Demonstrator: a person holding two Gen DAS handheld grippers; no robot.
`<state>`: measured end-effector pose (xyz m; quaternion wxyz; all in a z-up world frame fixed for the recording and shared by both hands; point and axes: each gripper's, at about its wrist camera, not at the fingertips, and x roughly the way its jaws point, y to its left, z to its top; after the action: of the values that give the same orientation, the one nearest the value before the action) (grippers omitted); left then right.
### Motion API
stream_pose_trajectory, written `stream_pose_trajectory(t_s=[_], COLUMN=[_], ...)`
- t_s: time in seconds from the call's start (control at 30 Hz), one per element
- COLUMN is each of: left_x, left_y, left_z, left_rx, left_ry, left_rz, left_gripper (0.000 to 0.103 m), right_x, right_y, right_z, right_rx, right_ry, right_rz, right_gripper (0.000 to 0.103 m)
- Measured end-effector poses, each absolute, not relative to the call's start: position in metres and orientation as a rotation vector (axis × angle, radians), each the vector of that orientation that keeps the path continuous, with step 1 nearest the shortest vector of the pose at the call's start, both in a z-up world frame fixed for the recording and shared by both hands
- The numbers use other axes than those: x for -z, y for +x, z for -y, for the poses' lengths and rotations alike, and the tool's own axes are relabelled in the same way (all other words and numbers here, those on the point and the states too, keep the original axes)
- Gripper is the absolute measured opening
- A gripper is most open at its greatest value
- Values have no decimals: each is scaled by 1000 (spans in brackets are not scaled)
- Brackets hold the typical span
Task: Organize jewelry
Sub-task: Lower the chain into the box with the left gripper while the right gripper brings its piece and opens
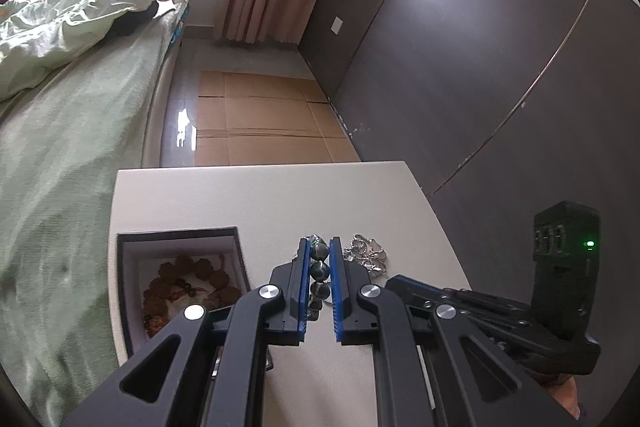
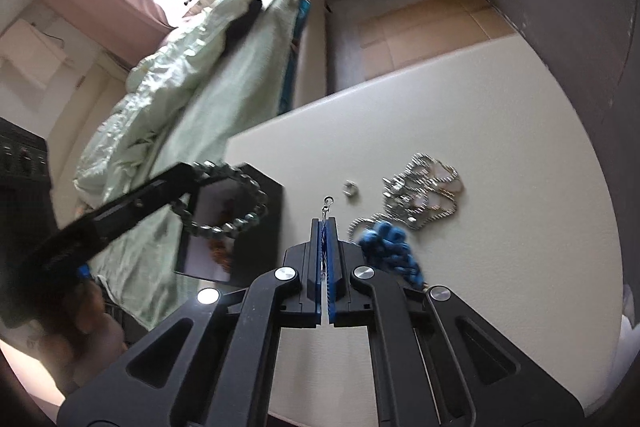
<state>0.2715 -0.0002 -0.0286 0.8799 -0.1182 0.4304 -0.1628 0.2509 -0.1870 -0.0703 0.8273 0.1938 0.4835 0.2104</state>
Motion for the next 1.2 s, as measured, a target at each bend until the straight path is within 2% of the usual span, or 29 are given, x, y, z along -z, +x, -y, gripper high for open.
stream_pose_trajectory(t_s=[0.23, 0.53, 0.57, 0.63, 0.67, 0.93, 1.03, 1.17, 1.2], left_x=[23, 44, 47, 49, 46, 38, 37, 35, 35], left_y=[265, 267, 268, 269, 268, 262, 262, 259, 259], left_z=[-29, -58, -60, -66, -71, -95, -101, -110, -112], left_rx=[288, 203, 178, 155, 136, 81, 61, 54, 52], left_ry=[-277, -257, -244, -252, -261, -295, -309, -327, -331], left_rz=[-881, -934, -942, -943, -923, -886, -880, -868, -865], left_gripper=[7, 9, 14, 48, 53, 54, 61, 64, 67], right_x=[53, 45, 45, 46, 46, 54, 58, 64, 65], right_y=[243, 239, 239, 240, 239, 244, 247, 252, 253], right_z=[178, 153, 150, 143, 141, 104, 95, 79, 75], right_rx=[-474, -515, -520, -533, -539, -599, -607, -614, -588], right_ry=[438, 445, 449, 457, 460, 470, 485, 483, 458], right_rz=[-952, -912, -912, -914, -912, -936, -950, -971, -980], right_gripper=[3, 3, 3, 3, 3, 3, 3, 4, 9])
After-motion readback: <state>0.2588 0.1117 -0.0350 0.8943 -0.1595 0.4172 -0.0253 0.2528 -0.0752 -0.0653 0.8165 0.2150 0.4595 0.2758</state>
